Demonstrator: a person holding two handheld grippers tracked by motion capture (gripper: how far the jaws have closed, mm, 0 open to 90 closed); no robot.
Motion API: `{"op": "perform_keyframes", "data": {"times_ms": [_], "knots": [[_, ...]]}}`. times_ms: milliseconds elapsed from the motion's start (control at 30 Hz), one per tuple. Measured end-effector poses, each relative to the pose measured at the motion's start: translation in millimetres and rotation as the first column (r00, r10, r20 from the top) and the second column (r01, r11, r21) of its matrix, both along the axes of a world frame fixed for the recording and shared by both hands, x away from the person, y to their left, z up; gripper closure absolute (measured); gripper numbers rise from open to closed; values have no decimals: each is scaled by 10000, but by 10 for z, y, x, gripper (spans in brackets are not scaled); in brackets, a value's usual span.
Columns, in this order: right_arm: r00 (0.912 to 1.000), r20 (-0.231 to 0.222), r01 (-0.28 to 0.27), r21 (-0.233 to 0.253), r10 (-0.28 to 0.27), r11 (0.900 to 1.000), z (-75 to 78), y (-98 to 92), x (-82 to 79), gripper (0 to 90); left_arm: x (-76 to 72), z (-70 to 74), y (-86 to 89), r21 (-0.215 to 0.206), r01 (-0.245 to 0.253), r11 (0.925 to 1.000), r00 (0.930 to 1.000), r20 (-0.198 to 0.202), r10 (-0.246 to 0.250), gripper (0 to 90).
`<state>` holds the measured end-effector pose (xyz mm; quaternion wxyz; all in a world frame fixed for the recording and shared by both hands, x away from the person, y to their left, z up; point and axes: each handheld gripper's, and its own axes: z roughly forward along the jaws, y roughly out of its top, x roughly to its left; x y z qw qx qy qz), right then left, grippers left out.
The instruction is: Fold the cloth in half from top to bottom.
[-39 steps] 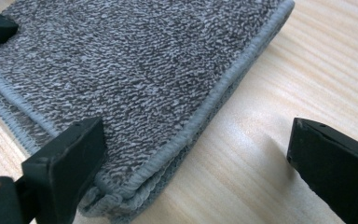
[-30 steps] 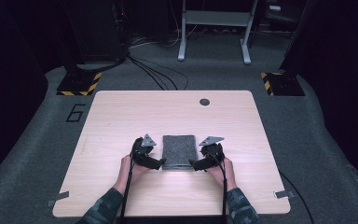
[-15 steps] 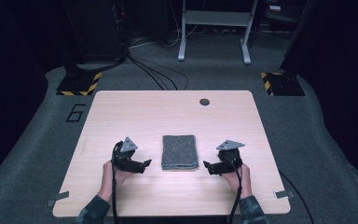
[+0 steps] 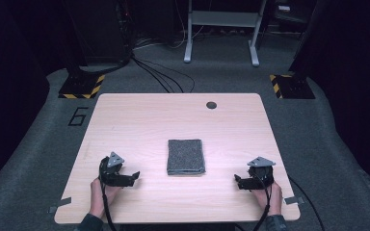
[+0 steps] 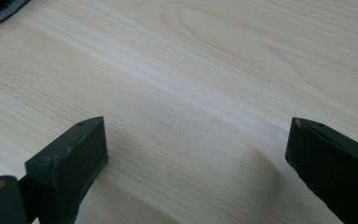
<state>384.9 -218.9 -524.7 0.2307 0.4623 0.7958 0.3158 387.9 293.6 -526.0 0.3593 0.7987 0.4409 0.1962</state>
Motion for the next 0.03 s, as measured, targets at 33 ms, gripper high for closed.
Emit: {"op": "perform_keyframes", "data": {"times_ms": [33], "knots": [[10000, -15, 6, 126, -6, 9999, -8, -8, 1, 48, -5, -17, -2, 12, -4, 10000, 10000, -96, 4, 76]]}}
